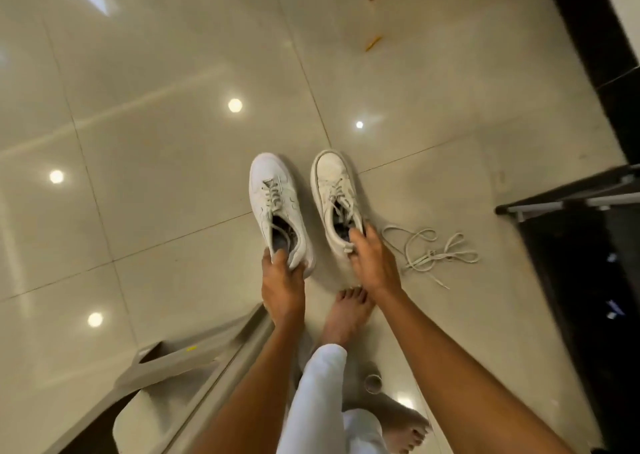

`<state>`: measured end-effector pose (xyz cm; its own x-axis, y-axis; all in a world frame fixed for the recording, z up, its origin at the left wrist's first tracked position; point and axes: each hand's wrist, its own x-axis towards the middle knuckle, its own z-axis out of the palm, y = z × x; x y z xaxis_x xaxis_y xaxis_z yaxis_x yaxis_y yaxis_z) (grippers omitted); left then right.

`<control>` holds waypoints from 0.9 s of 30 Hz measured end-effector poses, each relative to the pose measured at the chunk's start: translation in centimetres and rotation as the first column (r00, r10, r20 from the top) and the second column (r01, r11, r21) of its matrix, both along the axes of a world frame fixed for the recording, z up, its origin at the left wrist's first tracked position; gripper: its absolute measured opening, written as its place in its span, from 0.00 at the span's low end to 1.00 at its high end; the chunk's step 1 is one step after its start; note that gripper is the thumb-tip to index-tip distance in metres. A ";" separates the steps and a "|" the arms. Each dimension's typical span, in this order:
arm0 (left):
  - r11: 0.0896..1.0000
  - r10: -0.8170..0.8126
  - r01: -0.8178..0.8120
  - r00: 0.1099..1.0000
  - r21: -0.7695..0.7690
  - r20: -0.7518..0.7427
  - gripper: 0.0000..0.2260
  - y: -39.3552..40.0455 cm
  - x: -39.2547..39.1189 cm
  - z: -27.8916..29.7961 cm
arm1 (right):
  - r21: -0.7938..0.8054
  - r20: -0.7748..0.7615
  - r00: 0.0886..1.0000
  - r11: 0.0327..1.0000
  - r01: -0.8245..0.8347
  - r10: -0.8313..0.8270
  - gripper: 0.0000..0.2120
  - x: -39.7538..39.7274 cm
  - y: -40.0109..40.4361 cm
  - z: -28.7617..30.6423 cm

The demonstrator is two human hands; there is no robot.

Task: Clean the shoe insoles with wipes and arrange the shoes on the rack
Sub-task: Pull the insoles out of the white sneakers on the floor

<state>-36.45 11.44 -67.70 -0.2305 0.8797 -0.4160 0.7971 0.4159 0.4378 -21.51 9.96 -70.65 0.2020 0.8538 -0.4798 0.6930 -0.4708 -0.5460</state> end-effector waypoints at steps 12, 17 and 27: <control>0.991 -0.098 0.093 0.994 -0.091 -0.053 0.10 1.7 -2.5 -7.7 | -0.049 0.088 0.983 0.987 -0.156 0.160 0.16 -1.8 4.5 -5.2; 0.980 -0.151 0.147 0.988 -0.131 -0.022 0.19 1.5 -1.2 -4.8 | -0.024 0.027 0.991 0.991 -0.129 0.130 0.18 -0.8 2.9 -0.9; 0.881 -0.458 0.471 0.871 -0.038 0.179 0.12 -1.4 10.9 21.1 | -0.057 0.101 0.965 0.967 0.248 -0.241 0.15 6.7 -5.6 24.4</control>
<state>-25.58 10.05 -46.59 0.2724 0.8318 -0.4835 0.8286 0.0526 0.5574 -14.81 4.35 -46.20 0.4468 0.7385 -0.5050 0.5981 -0.6664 -0.4452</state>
